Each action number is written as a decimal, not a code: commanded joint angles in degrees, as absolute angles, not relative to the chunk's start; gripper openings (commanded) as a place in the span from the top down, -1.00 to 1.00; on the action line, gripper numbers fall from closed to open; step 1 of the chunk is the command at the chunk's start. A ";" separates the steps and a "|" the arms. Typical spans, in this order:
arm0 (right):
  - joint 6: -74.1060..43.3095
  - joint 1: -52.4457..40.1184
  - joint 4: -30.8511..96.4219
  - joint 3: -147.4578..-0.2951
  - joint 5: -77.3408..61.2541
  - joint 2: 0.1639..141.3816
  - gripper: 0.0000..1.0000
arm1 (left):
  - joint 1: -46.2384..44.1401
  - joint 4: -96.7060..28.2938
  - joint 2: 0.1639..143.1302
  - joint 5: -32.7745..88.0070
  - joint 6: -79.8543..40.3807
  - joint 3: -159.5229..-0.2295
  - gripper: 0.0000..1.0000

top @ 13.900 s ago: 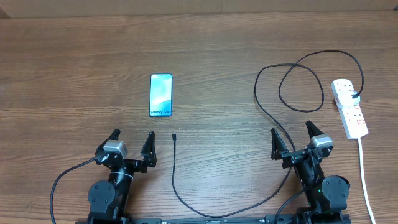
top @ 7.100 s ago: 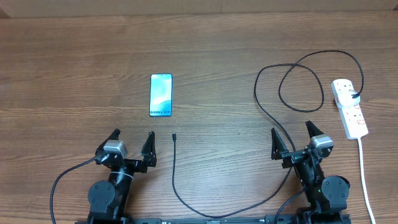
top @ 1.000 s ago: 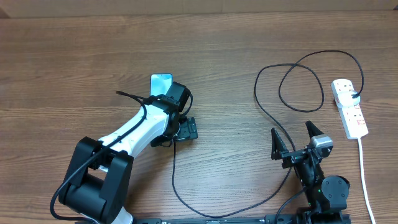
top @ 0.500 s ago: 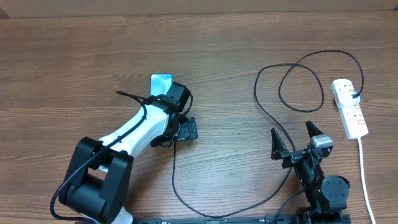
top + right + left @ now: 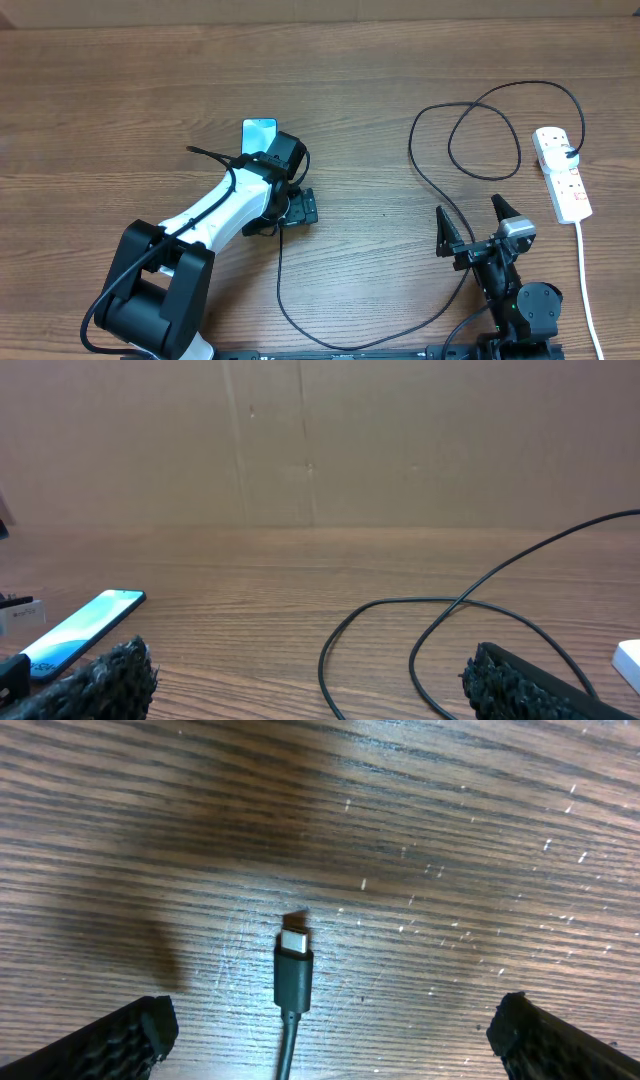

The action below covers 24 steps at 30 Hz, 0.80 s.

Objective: Plug charger to phone and switch on socket

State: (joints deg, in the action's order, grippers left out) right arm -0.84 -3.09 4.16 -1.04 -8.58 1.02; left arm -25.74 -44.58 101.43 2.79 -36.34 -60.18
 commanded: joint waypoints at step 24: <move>-0.58 -3.27 3.99 -0.49 -8.16 0.99 -0.99 | -19.40 -56.12 109.51 -15.07 -25.26 -97.21 -1.00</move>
